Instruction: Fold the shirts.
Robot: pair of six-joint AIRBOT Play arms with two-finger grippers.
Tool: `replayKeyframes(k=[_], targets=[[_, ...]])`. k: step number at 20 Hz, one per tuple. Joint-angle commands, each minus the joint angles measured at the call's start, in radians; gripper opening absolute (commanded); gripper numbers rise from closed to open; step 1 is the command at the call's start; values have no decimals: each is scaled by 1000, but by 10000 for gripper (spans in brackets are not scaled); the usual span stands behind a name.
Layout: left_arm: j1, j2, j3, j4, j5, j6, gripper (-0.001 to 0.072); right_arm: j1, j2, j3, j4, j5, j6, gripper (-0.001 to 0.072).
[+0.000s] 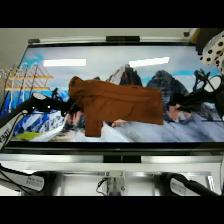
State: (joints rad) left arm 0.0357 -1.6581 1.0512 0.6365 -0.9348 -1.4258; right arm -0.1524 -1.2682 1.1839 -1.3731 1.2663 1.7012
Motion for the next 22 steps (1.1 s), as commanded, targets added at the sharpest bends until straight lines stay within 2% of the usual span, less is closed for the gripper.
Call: replayKeyframes(k=[1,5,8,15,18,20,21,22], targets=[[-2,3,13,-8,2,5,35,-3,-34,-16,4,29,-29,595],[19,34,52,-5,-47,72,34,-20,-133,-118,87,24,-84,595],[31,60,53,10,-88,108,35,-20,-226,-135,88,-3,-91,595],[33,100,54,56,-114,109,35,-21,-289,-135,110,-110,-105,595],[33,100,54,55,-114,109,35,-13,-290,-135,205,-160,-134,593],[33,100,55,56,-114,110,35,3,-290,-135,249,-158,-172,495],[33,100,55,56,-114,110,35,16,-290,-135,264,-145,-198,494],[34,100,55,56,-114,110,35,31,-289,-135,273,-129,-229,391]])
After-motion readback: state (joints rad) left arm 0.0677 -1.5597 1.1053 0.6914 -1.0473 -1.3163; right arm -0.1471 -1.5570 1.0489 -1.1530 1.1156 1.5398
